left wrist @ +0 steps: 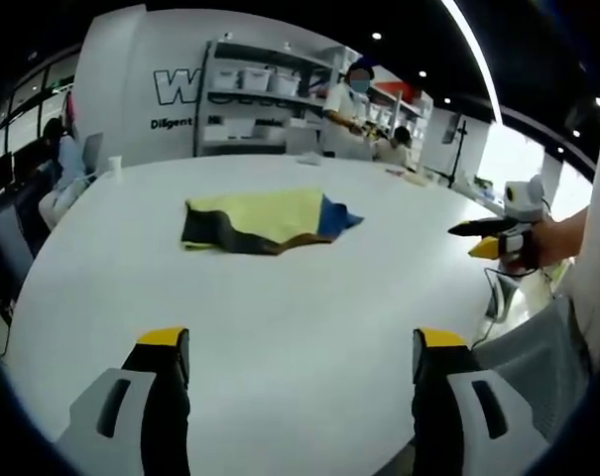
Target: Fold the garment on the visible template until the final outline fits inside the template.
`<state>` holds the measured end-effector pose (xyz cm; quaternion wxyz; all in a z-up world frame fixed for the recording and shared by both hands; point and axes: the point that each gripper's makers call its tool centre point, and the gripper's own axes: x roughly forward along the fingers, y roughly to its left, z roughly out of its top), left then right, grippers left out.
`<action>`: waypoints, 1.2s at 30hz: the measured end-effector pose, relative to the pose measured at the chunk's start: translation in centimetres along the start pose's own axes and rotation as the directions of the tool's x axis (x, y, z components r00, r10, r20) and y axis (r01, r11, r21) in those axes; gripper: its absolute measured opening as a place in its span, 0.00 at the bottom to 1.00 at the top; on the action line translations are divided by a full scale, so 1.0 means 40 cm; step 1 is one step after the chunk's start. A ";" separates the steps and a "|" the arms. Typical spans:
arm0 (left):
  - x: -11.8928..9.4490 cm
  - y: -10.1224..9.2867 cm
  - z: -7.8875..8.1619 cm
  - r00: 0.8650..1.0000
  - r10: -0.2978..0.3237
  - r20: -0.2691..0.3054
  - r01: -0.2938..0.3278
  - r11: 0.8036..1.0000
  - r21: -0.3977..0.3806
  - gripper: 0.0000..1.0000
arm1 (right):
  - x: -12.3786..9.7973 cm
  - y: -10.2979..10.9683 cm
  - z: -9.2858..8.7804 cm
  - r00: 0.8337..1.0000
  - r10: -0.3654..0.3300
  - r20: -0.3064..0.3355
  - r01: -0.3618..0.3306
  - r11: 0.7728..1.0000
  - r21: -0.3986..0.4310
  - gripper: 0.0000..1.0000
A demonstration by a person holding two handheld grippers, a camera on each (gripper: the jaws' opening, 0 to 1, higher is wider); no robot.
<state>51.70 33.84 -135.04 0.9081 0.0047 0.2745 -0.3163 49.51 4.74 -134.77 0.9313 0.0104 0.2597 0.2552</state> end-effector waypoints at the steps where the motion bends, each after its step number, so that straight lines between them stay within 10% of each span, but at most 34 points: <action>1: 0.002 0.000 0.000 1.000 -0.001 -0.001 0.001 1.000 0.001 0.92 | 0.001 0.000 -0.001 1.000 0.002 -0.001 -0.002 1.000 -0.001 0.74; 36: 0.107 0.030 0.031 0.998 -0.055 -0.043 0.058 0.996 0.064 0.84 | 0.113 -0.083 0.031 0.995 0.064 -0.074 -0.072 0.991 -0.108 0.49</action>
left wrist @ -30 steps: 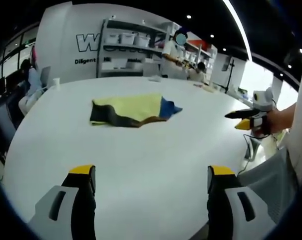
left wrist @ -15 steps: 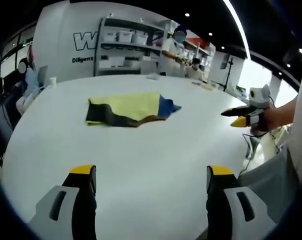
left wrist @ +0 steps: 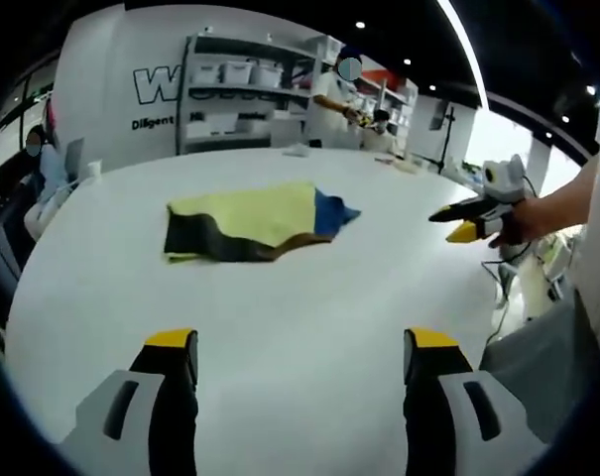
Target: Fold the garment on the visible template until the final outline fits inside the template.
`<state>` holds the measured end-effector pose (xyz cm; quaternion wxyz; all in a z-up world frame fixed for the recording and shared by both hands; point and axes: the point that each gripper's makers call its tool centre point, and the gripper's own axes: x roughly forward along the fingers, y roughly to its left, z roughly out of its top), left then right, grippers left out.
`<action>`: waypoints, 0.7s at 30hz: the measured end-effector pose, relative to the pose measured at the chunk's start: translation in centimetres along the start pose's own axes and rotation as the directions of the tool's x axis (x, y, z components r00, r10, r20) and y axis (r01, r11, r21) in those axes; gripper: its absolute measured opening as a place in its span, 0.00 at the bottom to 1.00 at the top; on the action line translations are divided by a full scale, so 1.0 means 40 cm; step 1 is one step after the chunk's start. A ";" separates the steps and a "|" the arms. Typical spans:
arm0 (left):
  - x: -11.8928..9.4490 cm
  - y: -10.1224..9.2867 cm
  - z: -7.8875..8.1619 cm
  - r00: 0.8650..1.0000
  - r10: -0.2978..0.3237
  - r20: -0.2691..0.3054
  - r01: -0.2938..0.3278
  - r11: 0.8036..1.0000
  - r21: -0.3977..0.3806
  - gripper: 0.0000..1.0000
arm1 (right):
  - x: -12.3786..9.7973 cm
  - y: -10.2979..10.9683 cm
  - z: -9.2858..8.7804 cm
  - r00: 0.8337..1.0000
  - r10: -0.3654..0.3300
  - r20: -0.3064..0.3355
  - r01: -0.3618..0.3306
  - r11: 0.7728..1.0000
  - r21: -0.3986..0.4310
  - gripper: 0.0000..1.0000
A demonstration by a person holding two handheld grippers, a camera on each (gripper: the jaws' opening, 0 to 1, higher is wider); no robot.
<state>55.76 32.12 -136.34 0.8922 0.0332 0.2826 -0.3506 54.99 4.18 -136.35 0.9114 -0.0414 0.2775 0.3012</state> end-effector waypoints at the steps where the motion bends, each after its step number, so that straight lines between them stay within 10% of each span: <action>1: 0.003 0.003 0.003 1.000 0.000 0.000 0.000 1.000 0.003 0.83 | 0.004 -0.004 0.003 1.000 0.001 -0.002 -0.001 1.000 -0.009 0.49; 21: 0.141 0.157 0.063 0.996 0.006 -0.094 0.023 0.951 0.307 0.57 | 0.148 -0.164 0.090 0.997 0.006 -0.082 -0.028 0.962 -0.272 0.35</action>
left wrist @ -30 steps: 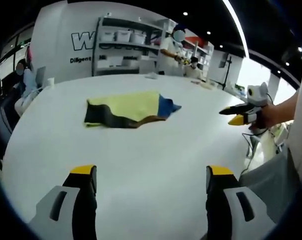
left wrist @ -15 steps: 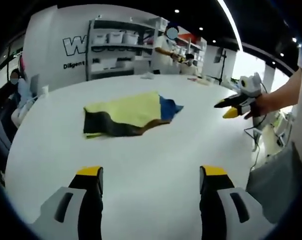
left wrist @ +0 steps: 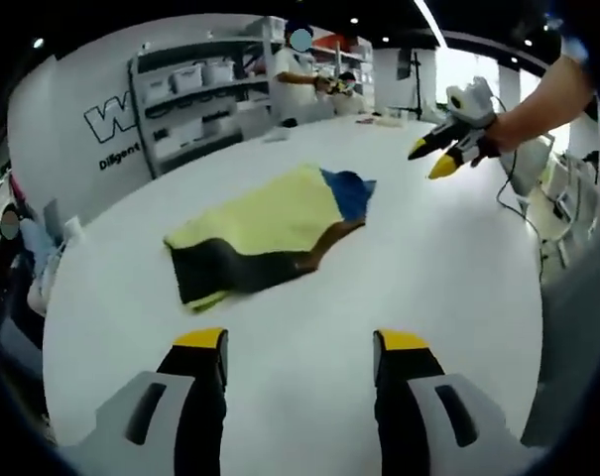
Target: Fold the garment on the visible template until the final outline fits inside the template.
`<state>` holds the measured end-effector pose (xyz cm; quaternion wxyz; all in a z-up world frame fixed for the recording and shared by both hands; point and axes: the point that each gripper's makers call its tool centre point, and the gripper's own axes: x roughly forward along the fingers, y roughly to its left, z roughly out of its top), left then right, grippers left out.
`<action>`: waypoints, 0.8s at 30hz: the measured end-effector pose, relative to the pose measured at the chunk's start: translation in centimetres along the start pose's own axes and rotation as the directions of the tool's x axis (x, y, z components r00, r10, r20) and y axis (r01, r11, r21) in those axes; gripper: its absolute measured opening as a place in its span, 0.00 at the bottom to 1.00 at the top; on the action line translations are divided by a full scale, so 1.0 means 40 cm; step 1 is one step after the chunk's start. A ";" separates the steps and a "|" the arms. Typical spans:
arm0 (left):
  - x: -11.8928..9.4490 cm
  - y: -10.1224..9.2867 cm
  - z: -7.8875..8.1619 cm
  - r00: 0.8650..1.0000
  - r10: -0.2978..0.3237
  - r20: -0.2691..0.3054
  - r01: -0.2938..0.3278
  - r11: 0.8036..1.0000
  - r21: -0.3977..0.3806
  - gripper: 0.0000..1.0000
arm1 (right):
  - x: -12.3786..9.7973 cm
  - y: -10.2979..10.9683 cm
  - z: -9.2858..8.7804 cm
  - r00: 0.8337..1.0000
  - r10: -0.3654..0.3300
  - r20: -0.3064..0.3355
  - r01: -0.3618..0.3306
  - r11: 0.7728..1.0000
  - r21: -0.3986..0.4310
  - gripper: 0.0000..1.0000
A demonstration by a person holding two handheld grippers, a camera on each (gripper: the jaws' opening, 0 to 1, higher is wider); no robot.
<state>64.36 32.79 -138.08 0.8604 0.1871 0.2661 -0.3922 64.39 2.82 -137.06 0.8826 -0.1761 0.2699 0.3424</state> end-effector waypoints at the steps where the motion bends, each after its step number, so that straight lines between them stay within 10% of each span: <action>1: 0.009 0.010 0.005 1.000 -0.002 -0.002 0.002 1.000 0.015 0.55 | 0.011 -0.014 0.002 1.000 0.000 -0.006 0.000 1.000 -0.024 0.34; 15: 0.117 0.124 0.034 0.998 -0.005 -0.066 0.022 0.965 0.260 0.38 | 0.125 -0.123 0.018 0.993 0.038 -0.110 -0.071 0.950 -0.305 0.25; 24: 0.171 0.171 0.037 0.992 0.036 -0.119 0.035 0.839 0.543 0.32 | 0.171 -0.172 0.023 0.990 0.045 -0.136 -0.094 0.923 -0.374 0.23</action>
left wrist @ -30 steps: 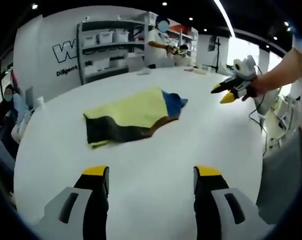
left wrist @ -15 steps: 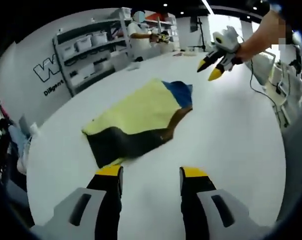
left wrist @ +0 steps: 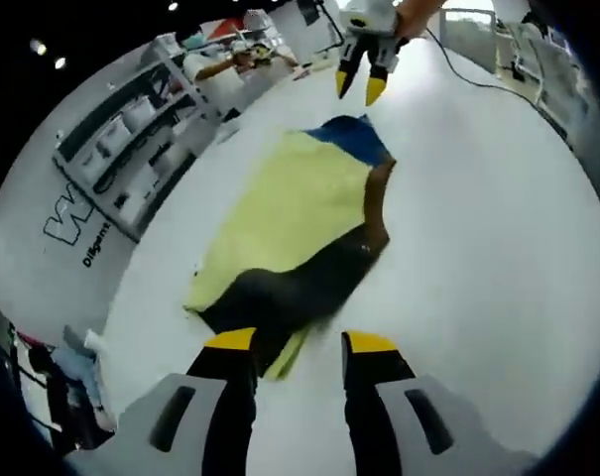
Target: Fold the garment on the visible template until the final outline fits inside the template.
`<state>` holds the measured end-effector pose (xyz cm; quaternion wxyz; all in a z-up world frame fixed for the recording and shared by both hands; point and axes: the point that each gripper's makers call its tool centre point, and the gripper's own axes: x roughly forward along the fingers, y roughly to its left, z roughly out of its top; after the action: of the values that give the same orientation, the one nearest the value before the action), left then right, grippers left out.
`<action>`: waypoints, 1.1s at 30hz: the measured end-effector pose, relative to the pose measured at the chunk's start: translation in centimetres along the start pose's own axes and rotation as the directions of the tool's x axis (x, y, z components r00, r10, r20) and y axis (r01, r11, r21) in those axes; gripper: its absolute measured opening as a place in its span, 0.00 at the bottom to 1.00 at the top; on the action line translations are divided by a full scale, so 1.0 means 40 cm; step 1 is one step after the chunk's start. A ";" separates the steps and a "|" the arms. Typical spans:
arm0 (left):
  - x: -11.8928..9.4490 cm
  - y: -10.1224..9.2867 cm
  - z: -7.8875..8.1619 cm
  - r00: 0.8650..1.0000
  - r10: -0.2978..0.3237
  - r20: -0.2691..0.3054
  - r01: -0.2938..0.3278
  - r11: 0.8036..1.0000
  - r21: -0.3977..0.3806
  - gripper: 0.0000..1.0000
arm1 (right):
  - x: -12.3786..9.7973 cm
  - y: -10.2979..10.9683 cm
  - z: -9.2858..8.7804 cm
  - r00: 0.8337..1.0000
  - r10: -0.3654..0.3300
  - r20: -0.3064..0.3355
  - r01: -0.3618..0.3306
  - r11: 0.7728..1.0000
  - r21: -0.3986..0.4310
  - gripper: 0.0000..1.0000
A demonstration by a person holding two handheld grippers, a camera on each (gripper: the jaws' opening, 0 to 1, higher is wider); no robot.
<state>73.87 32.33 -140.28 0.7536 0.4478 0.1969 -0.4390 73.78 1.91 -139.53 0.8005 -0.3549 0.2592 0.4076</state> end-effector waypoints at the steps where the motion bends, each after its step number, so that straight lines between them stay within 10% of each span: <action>1: 0.007 0.000 -0.003 1.000 -0.001 -0.018 0.001 0.999 0.046 0.31 | 0.004 -0.002 -0.001 1.000 0.001 -0.001 -0.001 1.000 -0.003 0.23; 33: 0.076 0.014 0.038 1.000 0.011 -0.002 -0.009 0.944 0.331 0.19 | 0.065 0.000 -0.020 0.995 0.080 -0.067 -0.097 0.945 -0.313 0.19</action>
<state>75.82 29.67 -141.32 0.6696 0.5697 0.1194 -0.4612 75.06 2.51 -141.87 0.7071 -0.4771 0.2275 0.4696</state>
